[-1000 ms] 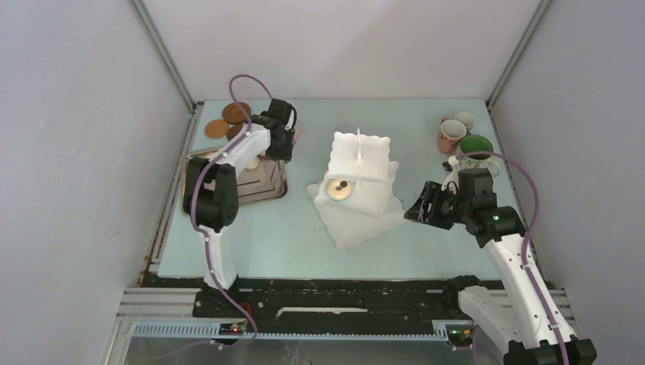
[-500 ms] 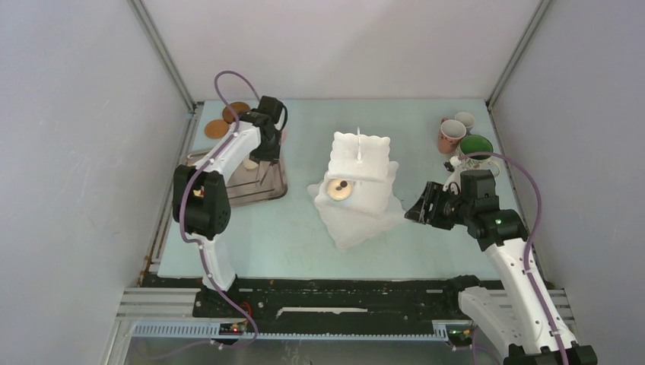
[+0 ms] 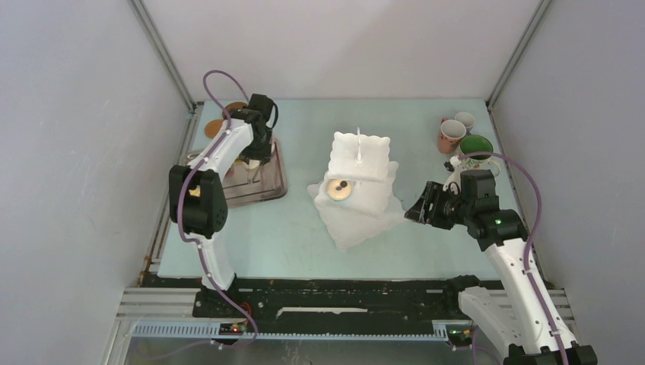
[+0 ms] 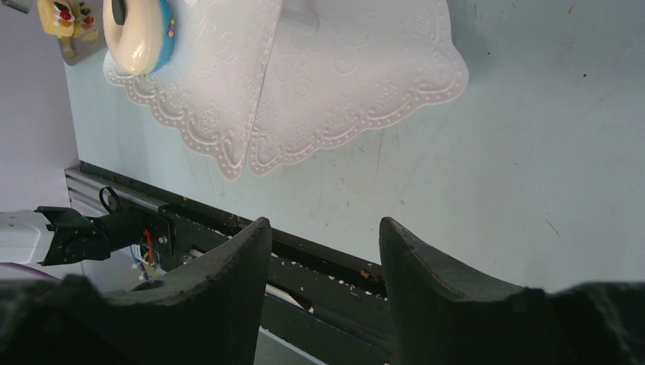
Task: Serve the afternoon tea
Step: Pick up the desert from the tray.
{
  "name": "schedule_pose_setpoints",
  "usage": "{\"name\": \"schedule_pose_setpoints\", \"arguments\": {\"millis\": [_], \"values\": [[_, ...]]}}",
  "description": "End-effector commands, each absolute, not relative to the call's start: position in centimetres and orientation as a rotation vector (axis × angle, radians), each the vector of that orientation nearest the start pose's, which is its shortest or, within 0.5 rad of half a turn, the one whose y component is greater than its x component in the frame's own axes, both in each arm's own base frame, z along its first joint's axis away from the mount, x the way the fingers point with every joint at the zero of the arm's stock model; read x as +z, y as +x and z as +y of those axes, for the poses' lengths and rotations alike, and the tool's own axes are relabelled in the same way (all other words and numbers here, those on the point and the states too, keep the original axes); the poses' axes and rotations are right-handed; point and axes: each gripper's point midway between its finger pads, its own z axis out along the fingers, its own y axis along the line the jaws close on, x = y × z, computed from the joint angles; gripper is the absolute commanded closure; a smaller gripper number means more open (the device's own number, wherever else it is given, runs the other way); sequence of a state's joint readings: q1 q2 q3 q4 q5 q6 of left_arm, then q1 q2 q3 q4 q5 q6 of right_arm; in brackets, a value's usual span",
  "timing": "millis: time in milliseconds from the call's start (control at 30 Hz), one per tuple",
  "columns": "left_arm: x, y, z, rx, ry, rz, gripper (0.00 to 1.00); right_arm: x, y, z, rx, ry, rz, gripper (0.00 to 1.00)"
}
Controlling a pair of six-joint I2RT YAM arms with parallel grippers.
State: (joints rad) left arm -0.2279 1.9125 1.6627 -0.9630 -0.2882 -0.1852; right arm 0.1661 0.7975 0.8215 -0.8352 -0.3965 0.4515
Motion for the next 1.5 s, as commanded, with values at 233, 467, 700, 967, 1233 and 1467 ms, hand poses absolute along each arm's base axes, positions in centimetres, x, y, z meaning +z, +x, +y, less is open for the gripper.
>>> {"name": "schedule_pose_setpoints", "arguments": {"millis": [233, 467, 700, 967, 1233, 1467], "values": [[12.4, 42.6, -5.3, 0.241, -0.051, 2.696, 0.53, 18.0, 19.8, 12.0, 0.766, 0.12, 2.405, 0.43], [12.4, 43.1, -5.8, 0.191, -0.067, 2.702, 0.56, 17.9, 19.9, 11.9, 0.76, 0.121, 2.409, 0.43], [12.5, 43.4, -5.7, 0.152, -0.111, 2.695, 0.54, 17.9, 19.9, 11.9, 0.76, 0.116, 2.411, 0.43], [11.6, 43.3, -5.2, 0.156, -0.126, 2.722, 0.52, 17.8, 19.9, 12.0, 0.764, 0.115, 2.413, 0.43], [10.9, 43.4, -4.8, 0.155, -0.134, 2.738, 0.52, 17.8, 19.9, 11.9, 0.758, 0.121, 2.416, 0.43], [10.8, 43.4, -4.2, 0.165, -0.143, 2.74, 0.51, 17.6, 20.0, 11.9, 0.757, 0.123, 2.422, 0.43]]}}
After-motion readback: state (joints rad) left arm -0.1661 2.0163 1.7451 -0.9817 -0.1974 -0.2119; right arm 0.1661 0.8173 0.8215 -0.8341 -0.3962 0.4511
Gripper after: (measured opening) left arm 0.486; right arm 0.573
